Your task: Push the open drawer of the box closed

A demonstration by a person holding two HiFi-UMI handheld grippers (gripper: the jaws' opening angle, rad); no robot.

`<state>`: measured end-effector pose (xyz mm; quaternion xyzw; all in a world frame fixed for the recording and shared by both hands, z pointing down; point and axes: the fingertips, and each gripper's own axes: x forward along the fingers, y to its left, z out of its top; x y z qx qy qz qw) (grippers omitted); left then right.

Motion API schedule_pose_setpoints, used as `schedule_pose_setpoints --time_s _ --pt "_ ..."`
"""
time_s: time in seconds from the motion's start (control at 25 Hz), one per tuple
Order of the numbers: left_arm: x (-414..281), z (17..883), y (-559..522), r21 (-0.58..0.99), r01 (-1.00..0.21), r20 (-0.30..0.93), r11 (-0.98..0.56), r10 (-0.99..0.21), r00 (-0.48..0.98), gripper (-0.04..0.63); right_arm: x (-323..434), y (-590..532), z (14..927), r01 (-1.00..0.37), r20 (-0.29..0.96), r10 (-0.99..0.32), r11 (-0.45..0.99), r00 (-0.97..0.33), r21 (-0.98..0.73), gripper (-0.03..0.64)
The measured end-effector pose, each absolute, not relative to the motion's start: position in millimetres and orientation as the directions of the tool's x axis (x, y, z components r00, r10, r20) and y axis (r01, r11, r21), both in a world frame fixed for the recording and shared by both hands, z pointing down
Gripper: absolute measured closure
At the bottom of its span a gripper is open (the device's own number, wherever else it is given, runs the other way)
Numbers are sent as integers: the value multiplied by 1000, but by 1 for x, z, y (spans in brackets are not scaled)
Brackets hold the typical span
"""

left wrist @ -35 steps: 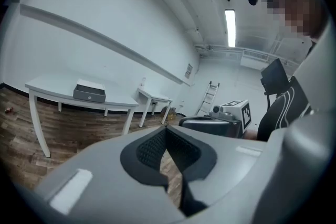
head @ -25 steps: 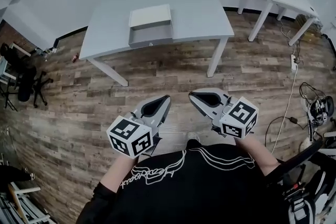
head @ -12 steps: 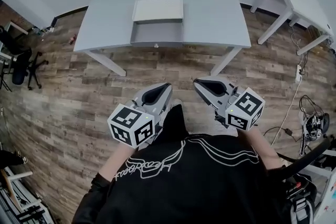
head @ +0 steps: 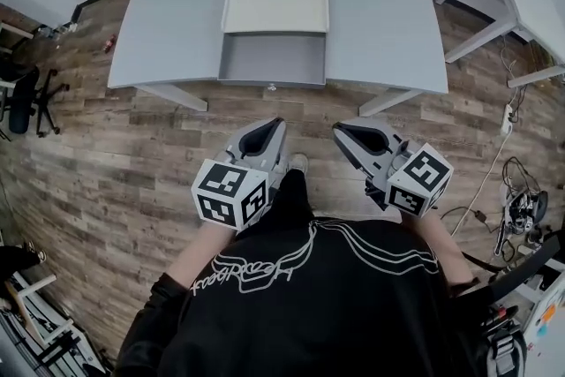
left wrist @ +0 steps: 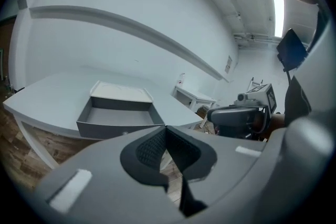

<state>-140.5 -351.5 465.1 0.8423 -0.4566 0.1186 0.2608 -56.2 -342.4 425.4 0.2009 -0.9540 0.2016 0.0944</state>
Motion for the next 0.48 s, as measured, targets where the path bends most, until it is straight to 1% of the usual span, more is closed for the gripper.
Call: schedule_pose_setpoints --time_s 0.12,0.16,0.2,0.24,0.4,0.48 --pt "-150 484 -373 324 -843 460 -429 -707 536 585 -52 -362 439 -452 268 -372 810 -889 -373 607" --pt "-151 491 -379 321 -846 469 -426 -705 532 536 -50 -369 442 -462 267 -383 799 -884 -384 607" --pt "-152 498 -384 314 -851 480 -421 -702 525 518 -48 -373 446 -469 265 -391 789 -881 -397 607" --pt "-154 506 -389 301 -858 494 -416 -702 513 517 -47 -376 449 -474 266 -395 780 -879 -408 607" --pt "-164 542 -407 220 -894 555 -389 -704 443 462 -44 -379 465 -485 294 -389 757 -873 -438 607" --pt "-168 559 -415 198 -903 586 -381 -693 420 456 -43 -383 472 -488 305 -385 749 -871 -448 607"
